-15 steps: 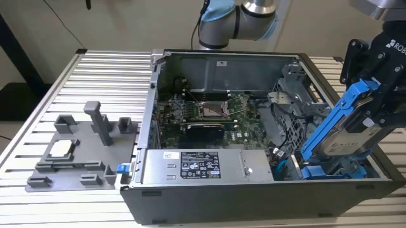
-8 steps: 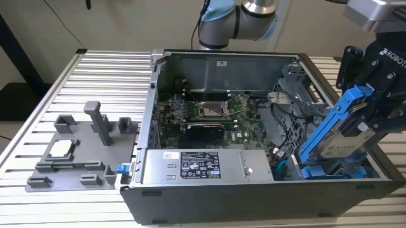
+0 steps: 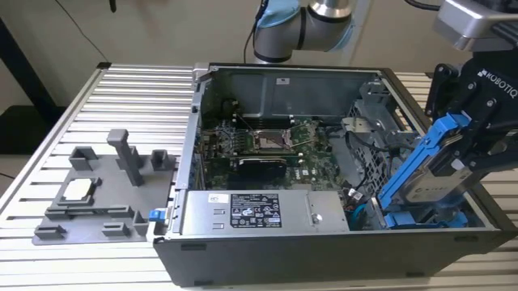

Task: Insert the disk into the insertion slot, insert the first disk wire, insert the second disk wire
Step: 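Insert the disk into the insertion slot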

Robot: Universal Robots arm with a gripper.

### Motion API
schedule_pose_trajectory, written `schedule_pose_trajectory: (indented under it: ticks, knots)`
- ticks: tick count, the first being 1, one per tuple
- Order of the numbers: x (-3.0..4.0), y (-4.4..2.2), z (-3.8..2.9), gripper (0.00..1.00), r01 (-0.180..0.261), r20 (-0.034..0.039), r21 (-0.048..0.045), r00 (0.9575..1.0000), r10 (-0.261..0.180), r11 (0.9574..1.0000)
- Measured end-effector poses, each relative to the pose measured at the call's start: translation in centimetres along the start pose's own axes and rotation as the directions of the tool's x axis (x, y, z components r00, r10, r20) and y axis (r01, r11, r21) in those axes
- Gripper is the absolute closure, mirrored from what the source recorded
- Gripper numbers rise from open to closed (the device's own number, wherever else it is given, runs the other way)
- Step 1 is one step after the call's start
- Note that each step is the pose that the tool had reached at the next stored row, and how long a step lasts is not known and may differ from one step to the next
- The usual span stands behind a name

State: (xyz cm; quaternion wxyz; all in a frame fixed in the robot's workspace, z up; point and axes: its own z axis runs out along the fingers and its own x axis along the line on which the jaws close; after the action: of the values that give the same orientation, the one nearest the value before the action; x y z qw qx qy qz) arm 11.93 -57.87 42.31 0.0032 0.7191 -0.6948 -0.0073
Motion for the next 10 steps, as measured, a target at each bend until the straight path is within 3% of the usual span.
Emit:
schedule_pose_trajectory:
  ticks: [10]
  knots:
    - [-0.09,-0.44,0.77,0.67,0.0,0.0056,0.0002,1.0,0.0,1.0]
